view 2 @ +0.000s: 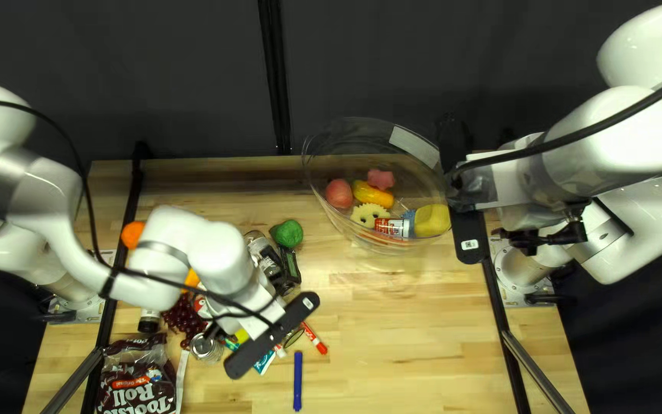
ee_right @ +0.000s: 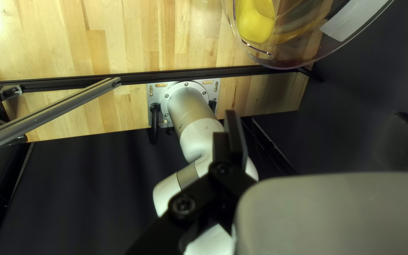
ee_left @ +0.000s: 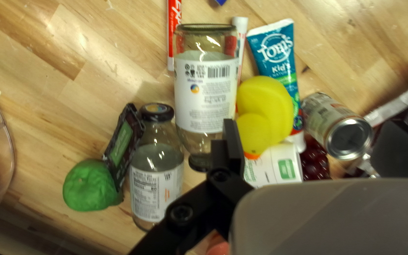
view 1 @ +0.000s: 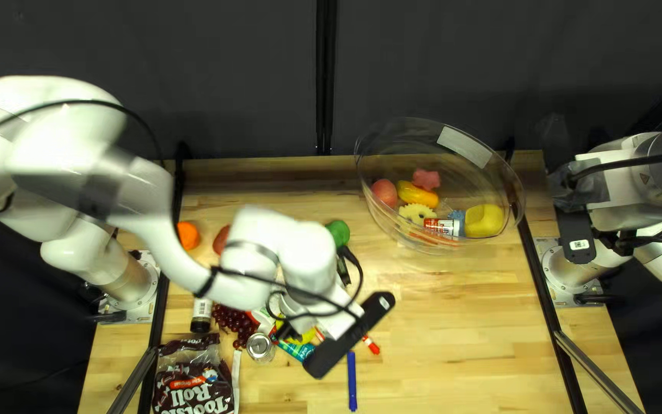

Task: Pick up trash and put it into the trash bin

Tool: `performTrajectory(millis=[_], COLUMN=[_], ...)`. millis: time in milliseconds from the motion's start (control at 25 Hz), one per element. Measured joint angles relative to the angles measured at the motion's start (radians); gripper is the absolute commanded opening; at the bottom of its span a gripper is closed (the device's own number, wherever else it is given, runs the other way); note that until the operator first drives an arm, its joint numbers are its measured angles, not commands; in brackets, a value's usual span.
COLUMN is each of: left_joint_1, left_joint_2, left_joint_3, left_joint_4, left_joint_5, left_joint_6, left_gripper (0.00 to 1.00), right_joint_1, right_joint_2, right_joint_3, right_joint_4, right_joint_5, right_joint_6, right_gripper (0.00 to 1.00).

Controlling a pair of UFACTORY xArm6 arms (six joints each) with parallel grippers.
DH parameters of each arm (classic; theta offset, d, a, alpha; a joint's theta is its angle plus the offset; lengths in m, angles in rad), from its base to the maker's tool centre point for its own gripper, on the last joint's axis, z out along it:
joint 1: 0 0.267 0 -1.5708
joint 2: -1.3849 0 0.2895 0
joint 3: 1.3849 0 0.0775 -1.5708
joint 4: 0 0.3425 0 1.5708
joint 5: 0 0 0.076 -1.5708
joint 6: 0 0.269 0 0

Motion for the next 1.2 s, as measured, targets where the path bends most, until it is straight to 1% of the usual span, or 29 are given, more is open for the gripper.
performTrajectory(millis=[80,280,400,520,840,960,1120,1200], left_joint_1=[0.0,-0.002,0.007,0.014,0.012,-0.002,-0.007,-0.004], left_joint_2=[0.033,0.1,0.115,0.1,0.099,0.146,0.268,0.308], left_joint_3=[0.005,-0.009,0.004,0.025,0.024,-0.026,-0.12,-0.154], left_joint_4=[0.025,0.08,0.078,0.059,0.057,0.073,0.091,0.098], left_joint_5=[-0.032,-0.071,-0.111,-0.135,-0.137,-0.125,-0.125,-0.123], left_joint_6=[-0.025,-0.091,-0.089,-0.062,-0.057,-0.062,-0.046,-0.039], left_gripper=[1.0,1.0,1.0,1.0,1.0,1.0,1.0,1.0], right_joint_1=[0.0,0.0,0.0,0.0,0.0,0.0,0.0,0.0], right_joint_2=[0.0,0.0,0.0,0.0,0.0,0.0,0.0,0.0], right_joint_3=[0.0,0.0,0.0,0.0,0.0,0.0,0.0,0.0], right_joint_4=[0.0,0.0,0.0,0.0,0.0,0.0,0.0,0.0], right_joint_5=[0.0,0.0,0.0,0.0,0.0,0.0,0.0,0.0], right_joint_6=[0.0,0.0,0.0,0.0,0.0,0.0,0.0,0.0], right_gripper=[1.0,1.0,1.0,1.0,1.0,1.0,1.0,1.0])
